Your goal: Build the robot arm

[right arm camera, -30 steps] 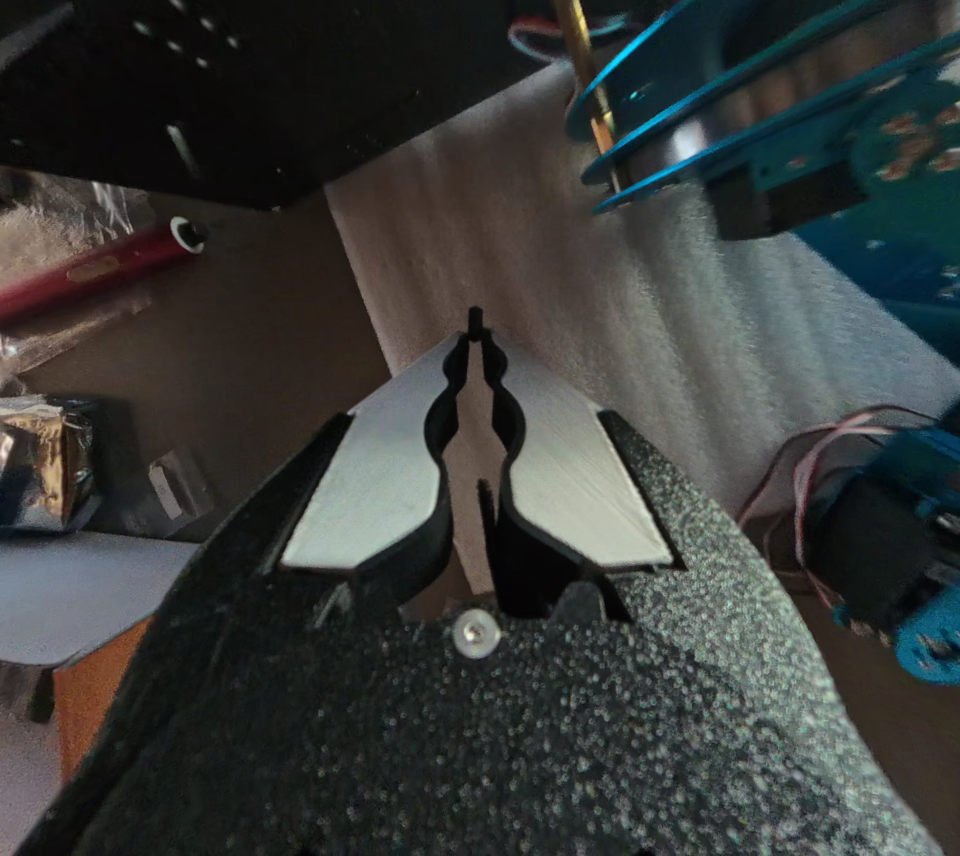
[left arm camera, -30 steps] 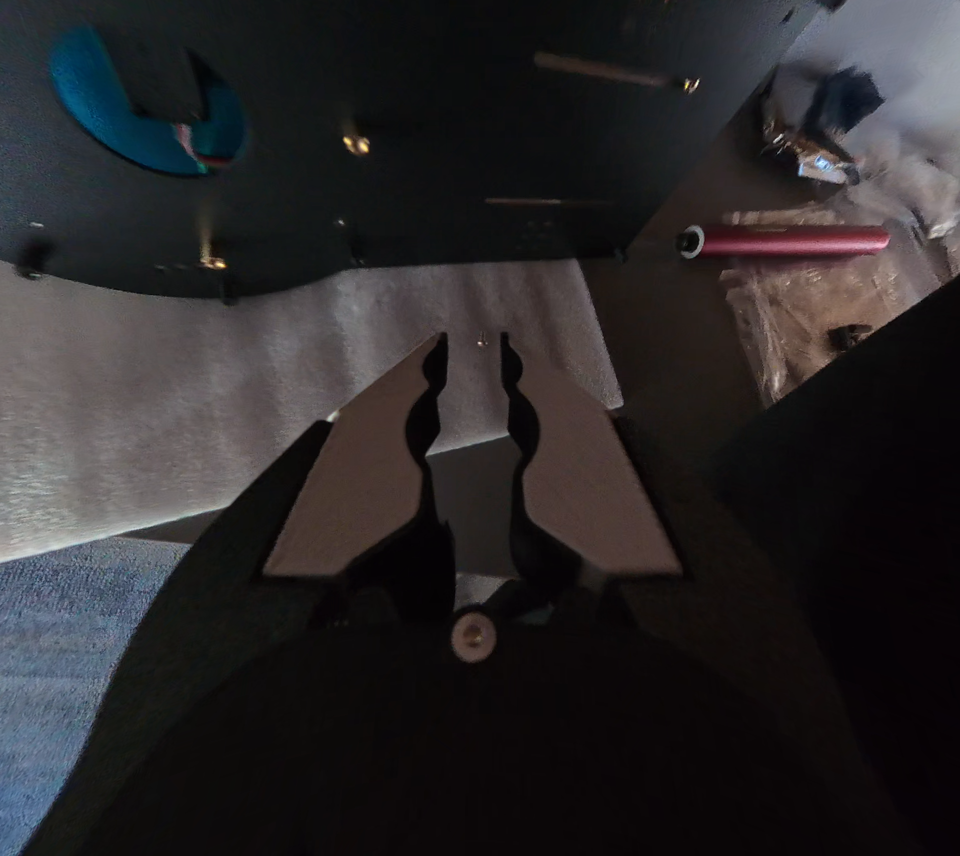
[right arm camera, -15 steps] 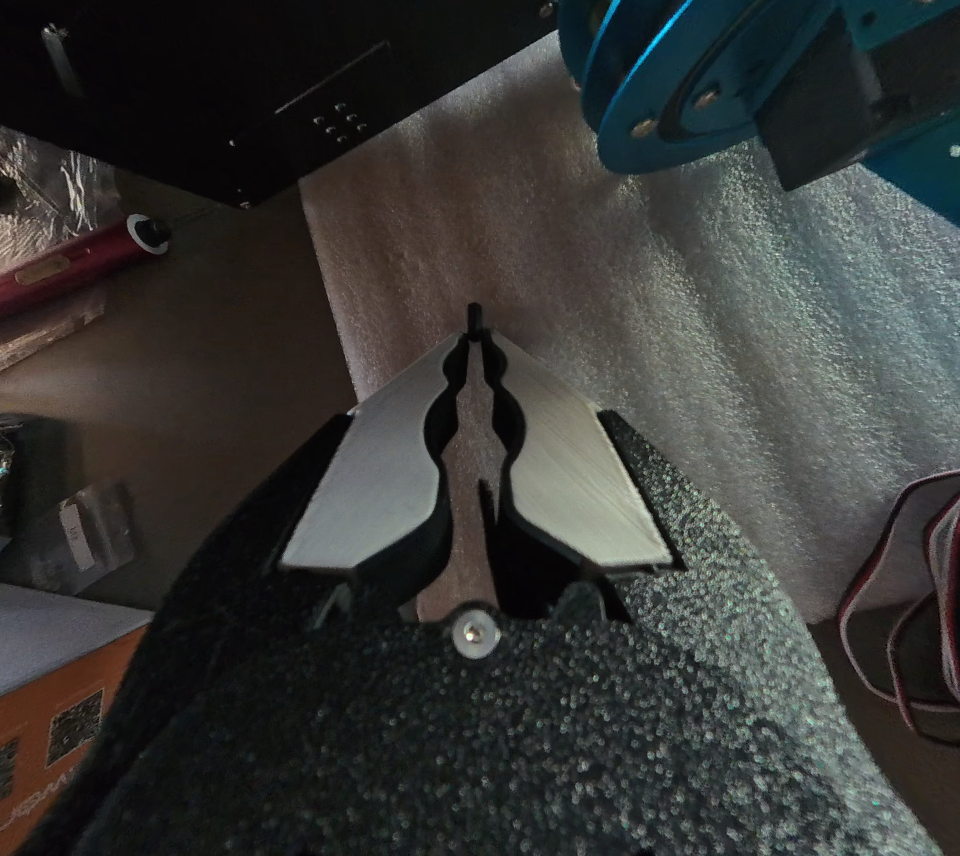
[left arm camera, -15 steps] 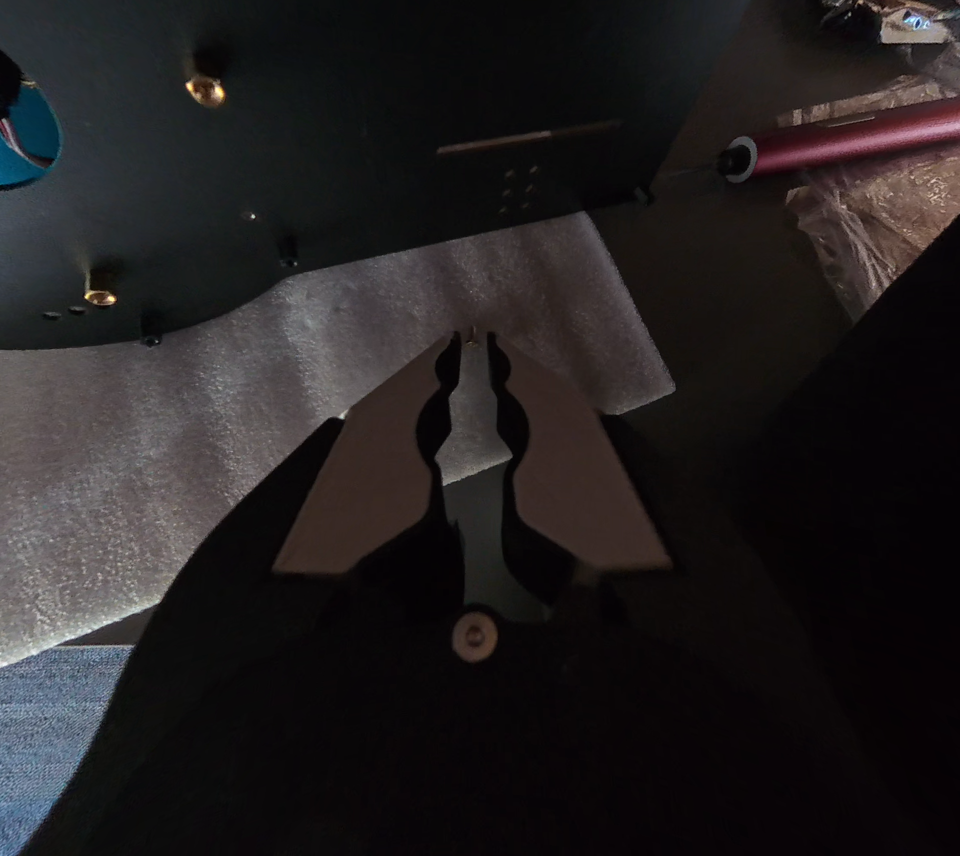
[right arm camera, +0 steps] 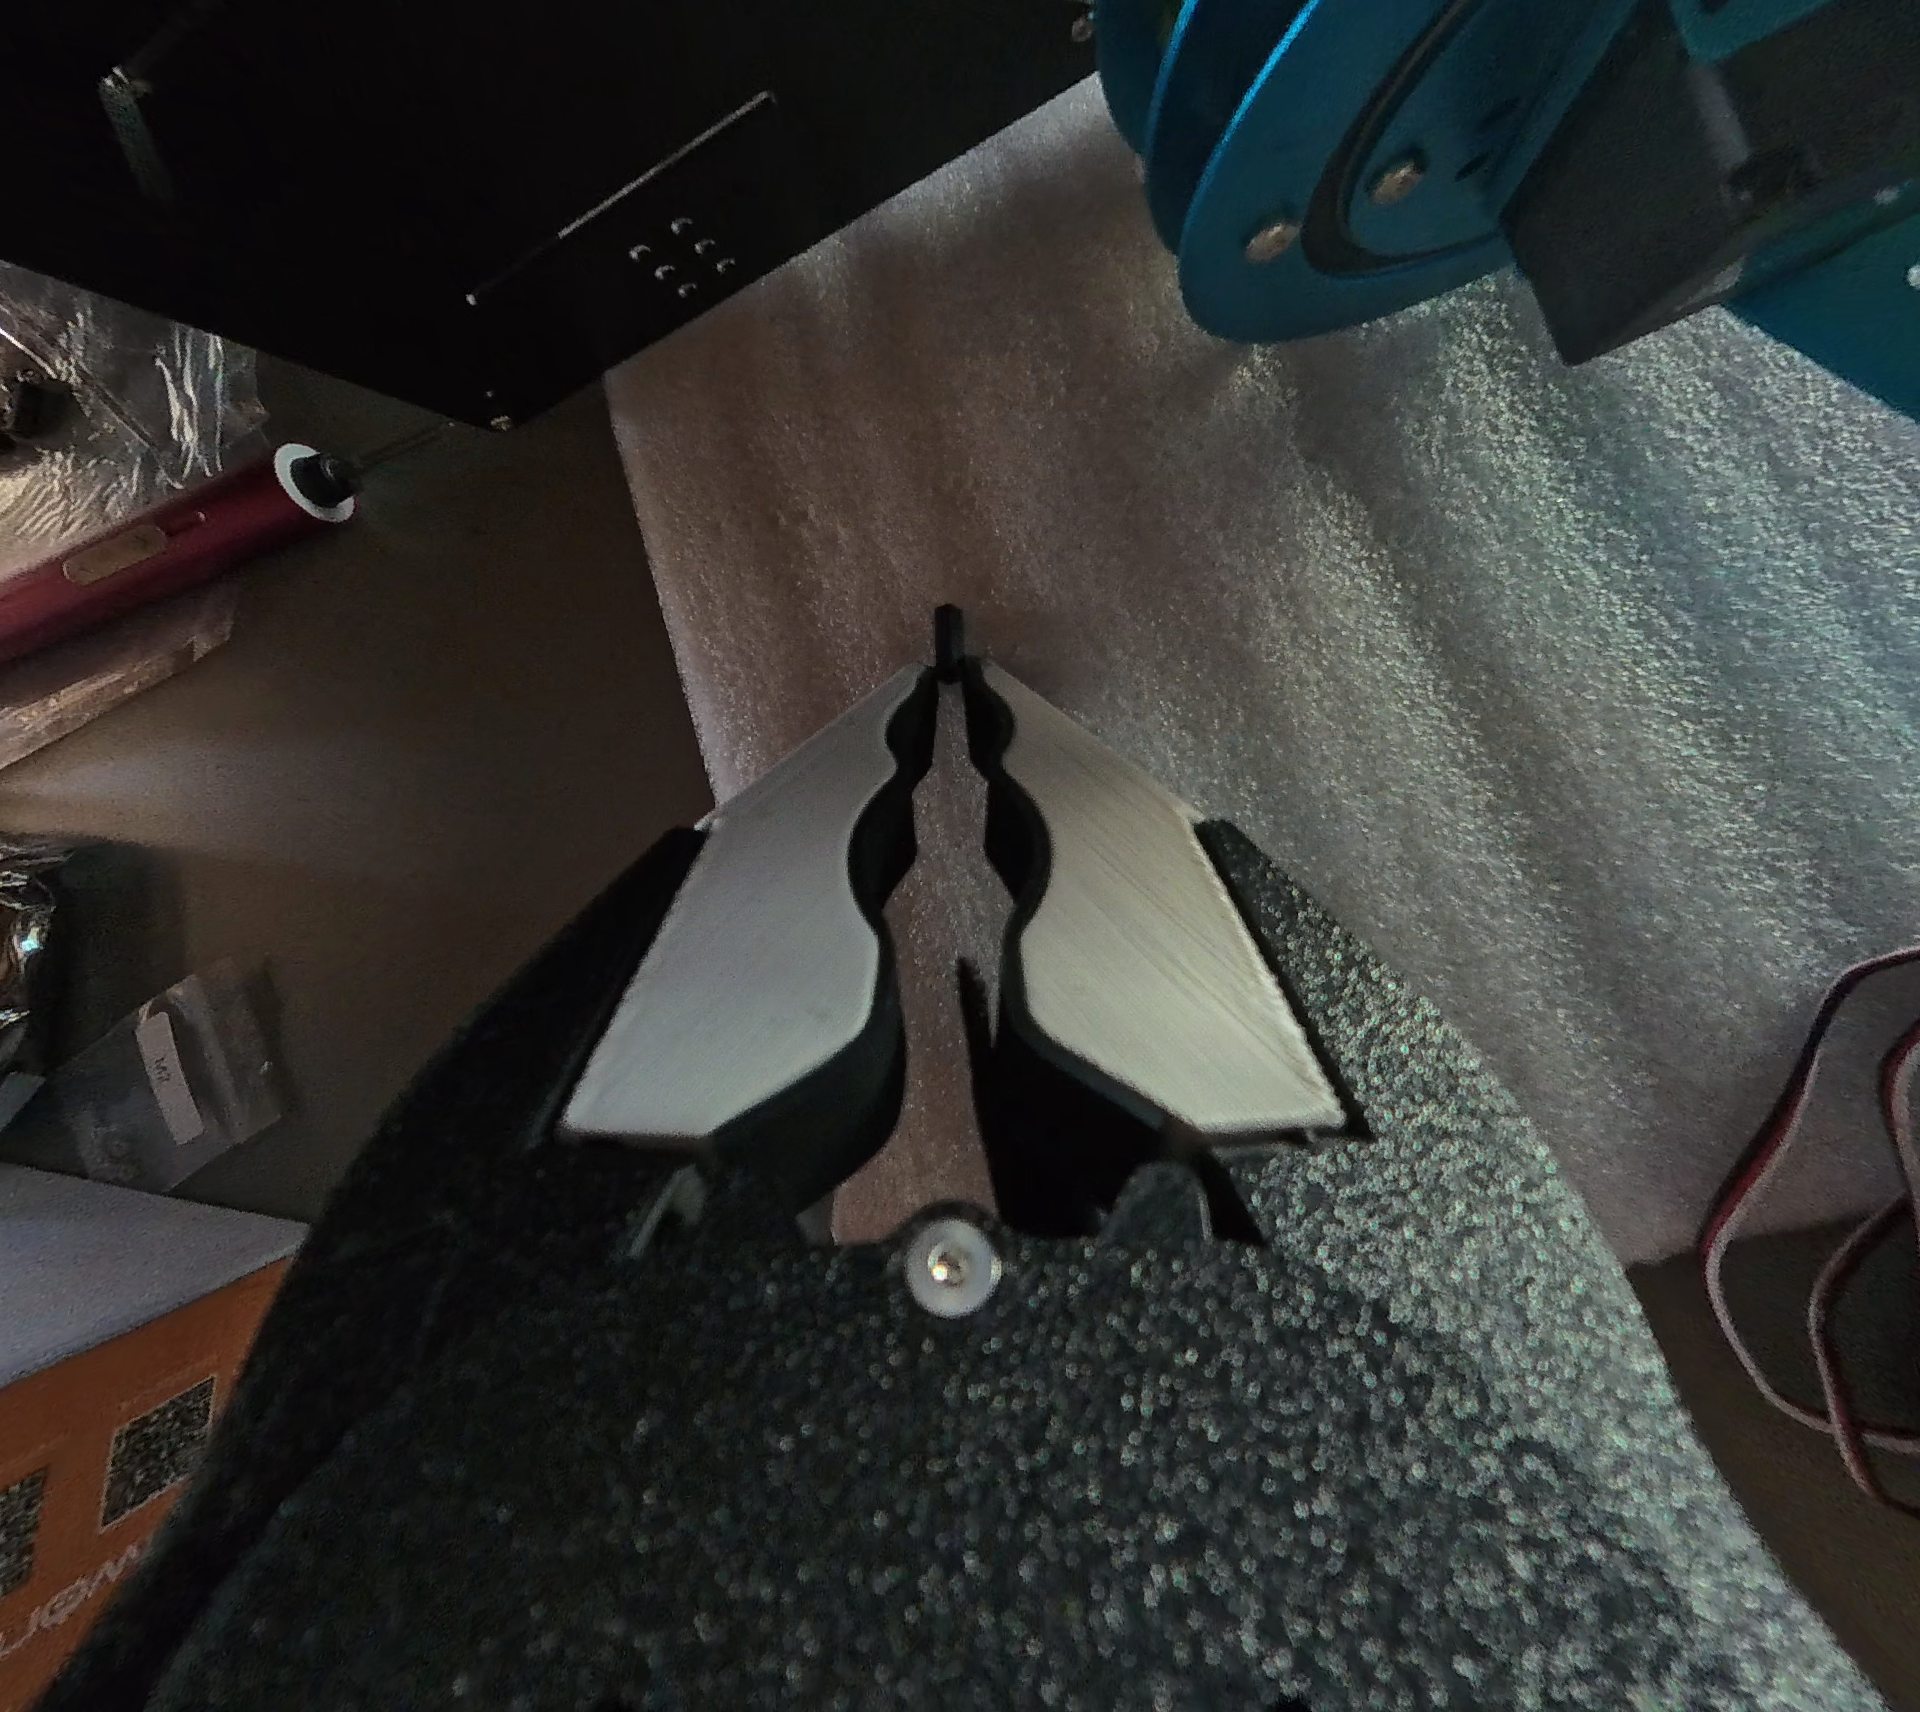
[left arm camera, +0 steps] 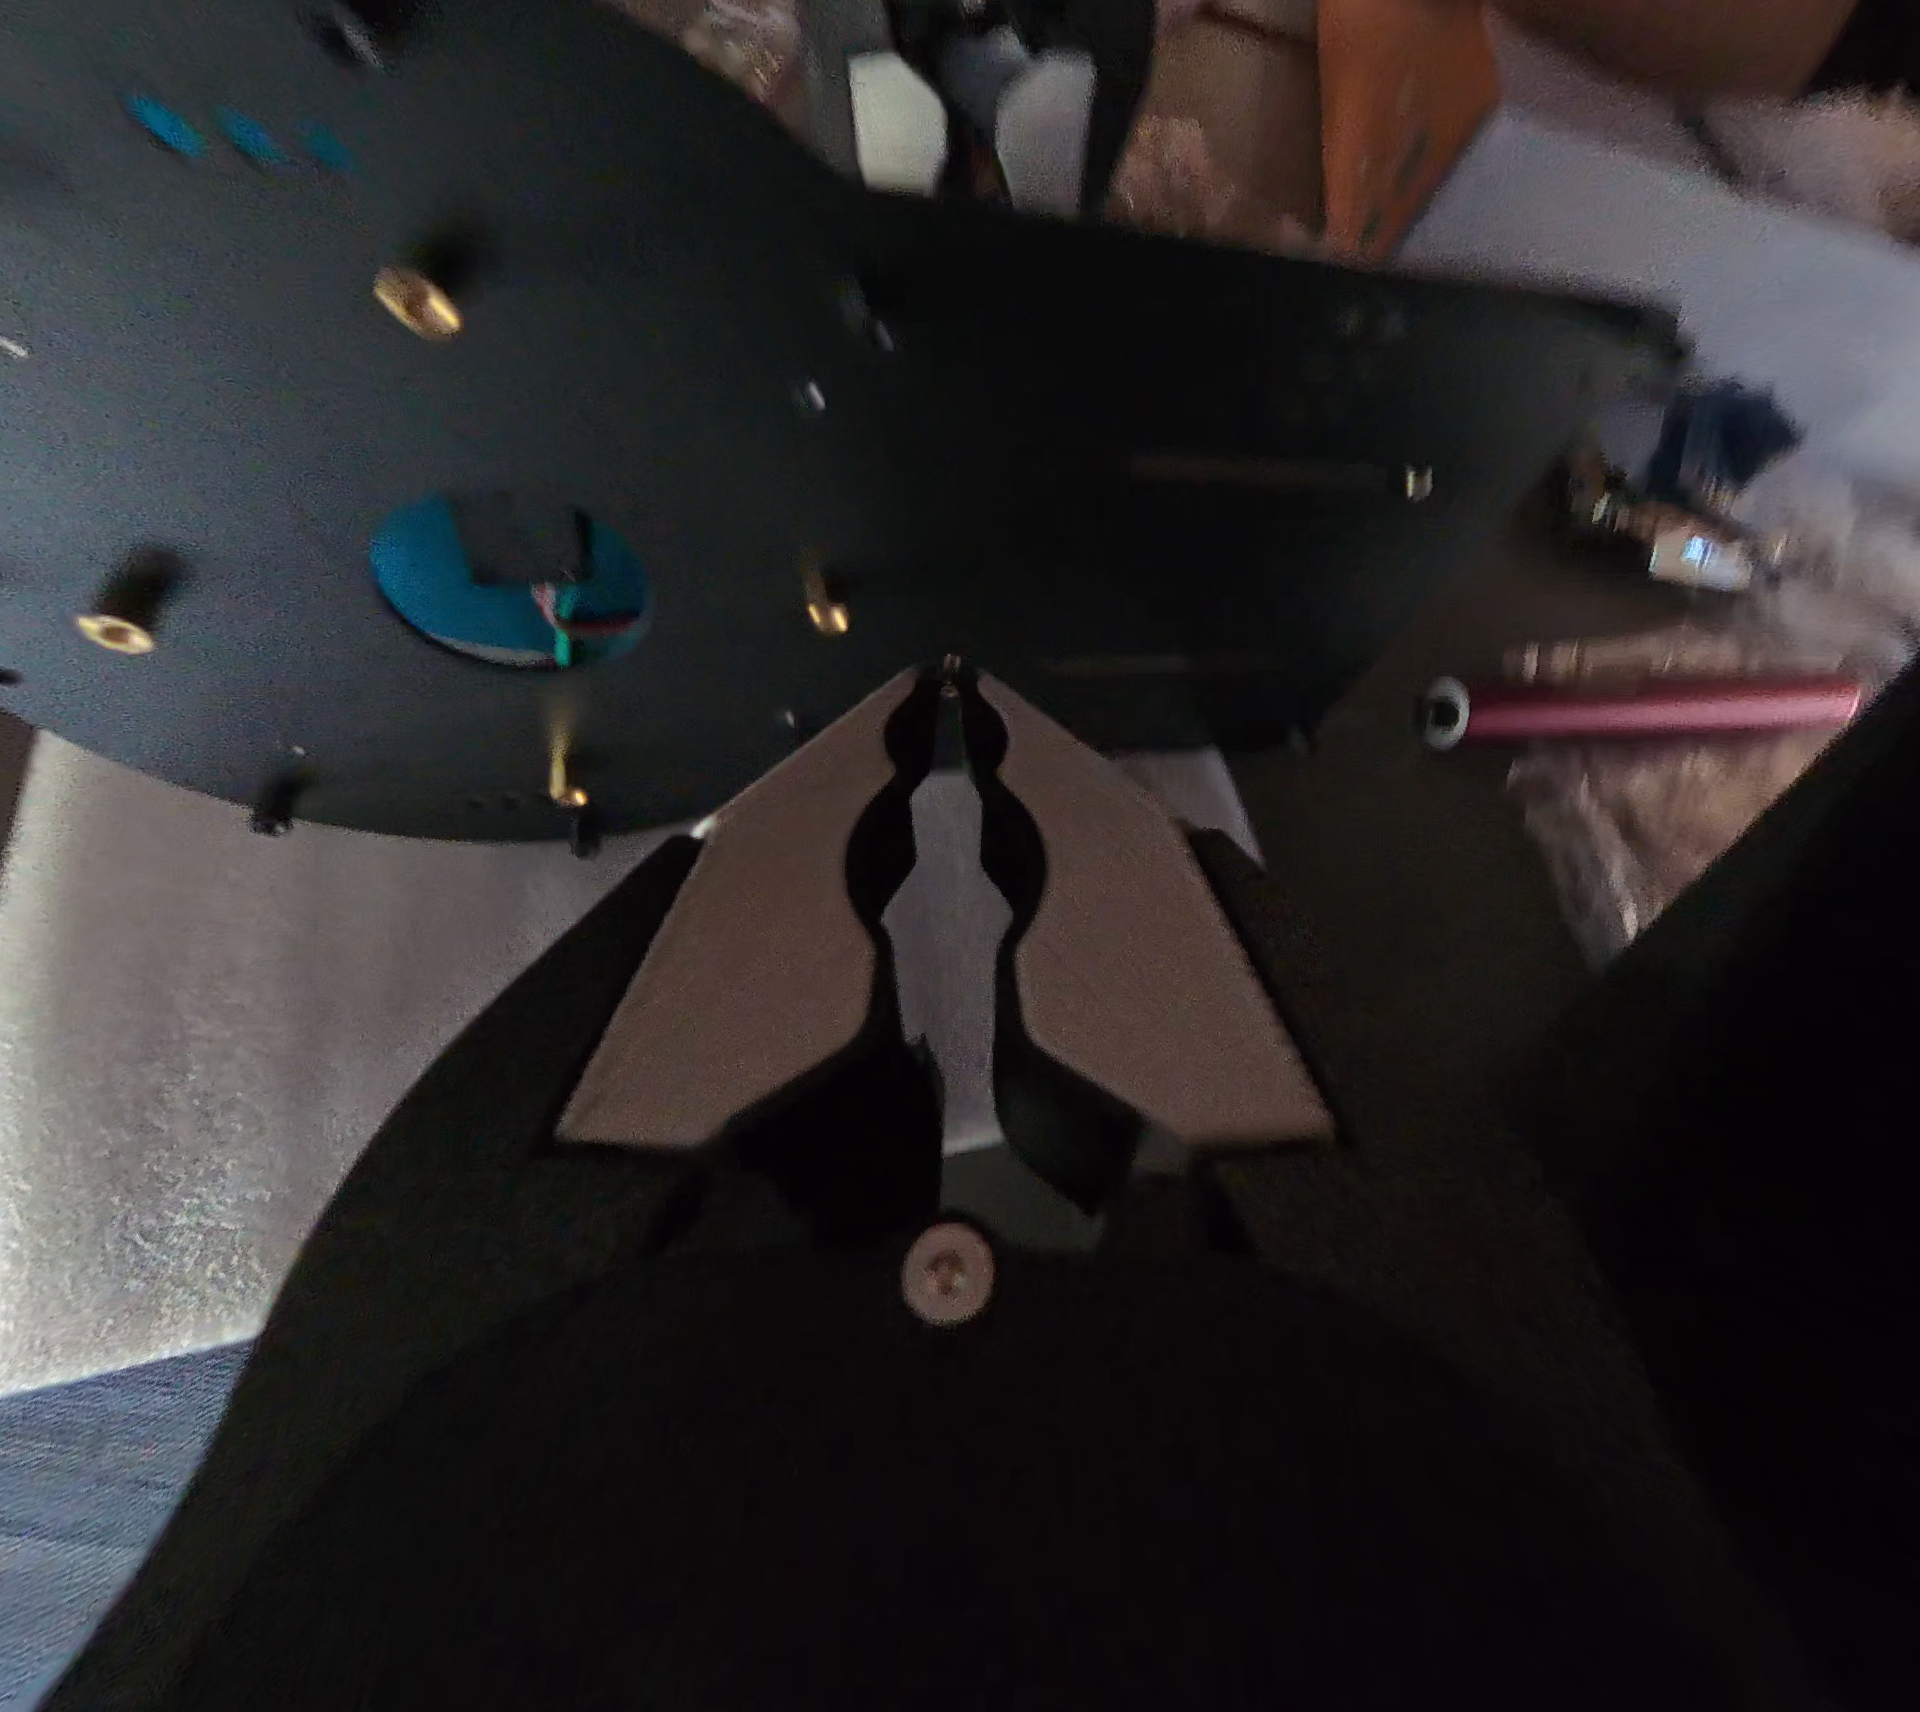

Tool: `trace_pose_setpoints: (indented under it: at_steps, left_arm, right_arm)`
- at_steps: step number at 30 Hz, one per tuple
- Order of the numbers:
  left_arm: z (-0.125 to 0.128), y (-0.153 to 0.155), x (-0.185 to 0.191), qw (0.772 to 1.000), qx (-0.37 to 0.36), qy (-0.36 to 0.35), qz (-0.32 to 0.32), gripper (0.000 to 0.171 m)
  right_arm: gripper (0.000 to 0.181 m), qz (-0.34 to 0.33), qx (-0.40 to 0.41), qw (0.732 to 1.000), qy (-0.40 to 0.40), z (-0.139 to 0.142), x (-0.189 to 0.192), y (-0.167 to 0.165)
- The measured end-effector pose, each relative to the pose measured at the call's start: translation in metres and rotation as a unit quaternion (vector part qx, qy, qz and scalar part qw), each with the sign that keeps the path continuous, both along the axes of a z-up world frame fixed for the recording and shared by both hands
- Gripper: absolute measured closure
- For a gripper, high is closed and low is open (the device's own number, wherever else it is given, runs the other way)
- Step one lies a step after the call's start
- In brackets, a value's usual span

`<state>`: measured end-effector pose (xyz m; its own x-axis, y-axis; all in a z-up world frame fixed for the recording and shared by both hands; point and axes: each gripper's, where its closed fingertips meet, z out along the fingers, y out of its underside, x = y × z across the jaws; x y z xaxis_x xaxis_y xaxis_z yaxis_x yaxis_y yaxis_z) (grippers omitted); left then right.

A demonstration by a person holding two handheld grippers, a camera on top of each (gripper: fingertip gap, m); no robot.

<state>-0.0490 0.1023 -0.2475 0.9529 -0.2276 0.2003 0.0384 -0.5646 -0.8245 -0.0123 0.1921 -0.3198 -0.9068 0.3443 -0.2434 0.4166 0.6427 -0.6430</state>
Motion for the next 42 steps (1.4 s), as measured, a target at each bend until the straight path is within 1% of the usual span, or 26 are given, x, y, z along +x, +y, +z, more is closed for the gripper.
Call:
trace_pose_setpoints:
  at_steps: [2,3,6,9,13,19,24,27,30,34,38,39,42]
  left_arm:
    - [0.013,0.009,0.002,0.999,0.009,-0.035,0.012,0.169]
    - [0.015,0.011,0.005,0.999,0.008,-0.045,0.014,0.169]
    - [0.015,0.011,0.019,0.997,0.002,-0.081,0.006,0.169]
    - [0.018,0.009,0.035,0.99,-0.003,-0.143,0.006,0.169]
    - [0.019,0.013,0.037,0.982,0.0,-0.189,0.027,0.17]
    - [0.022,0.014,0.036,0.979,0.003,-0.198,0.049,0.17]
    - [0.022,0.016,0.037,0.969,-0.012,-0.237,0.064,0.17]
    - [0.024,0.016,0.038,0.953,-0.037,-0.29,0.074,0.17]
    - [0.024,0.017,0.038,0.939,-0.063,-0.328,0.082,0.17]
    - [0.025,0.017,0.037,0.909,-0.107,-0.389,0.1,0.171]
    - [0.026,0.018,0.036,0.887,-0.138,-0.426,0.116,0.169]
    - [0.026,0.018,0.036,0.883,-0.142,-0.43,0.119,0.169]
    - [0.026,0.018,0.036,0.885,-0.139,-0.426,0.126,0.169]
  right_arm:
    - [0.176,0.001,0.0,1.0,0.001,0.0,0.0,0.0]
    - [0.176,0.0,-0.001,1.0,-0.001,0.0,0.0,0.0]
    - [0.176,0.0,-0.005,1.0,-0.005,0.0,0.0,0.0]
    - [0.176,-0.001,-0.008,1.0,-0.008,0.0,0.0,0.0]
    - [0.176,-0.004,-0.014,1.0,-0.012,0.0,0.0,-0.001]
    - [0.176,-0.004,-0.018,1.0,-0.018,0.0,0.0,-0.001]
    - [0.176,-0.004,-0.018,1.0,-0.017,0.0,0.0,-0.001]
    - [0.176,-0.003,-0.018,1.0,-0.019,0.0,0.0,-0.001]
    - [0.176,-0.004,-0.018,1.0,-0.02,0.0,0.0,-0.002]
    - [0.176,-0.005,-0.018,1.0,-0.02,0.0,0.001,-0.002]
    - [0.176,-0.005,-0.016,1.0,-0.02,0.0,0.001,-0.002]
    - [0.176,-0.005,-0.016,1.0,-0.02,0.0,0.001,-0.002]
    - [0.176,-0.006,-0.017,1.0,-0.02,0.0,0.001,-0.002]
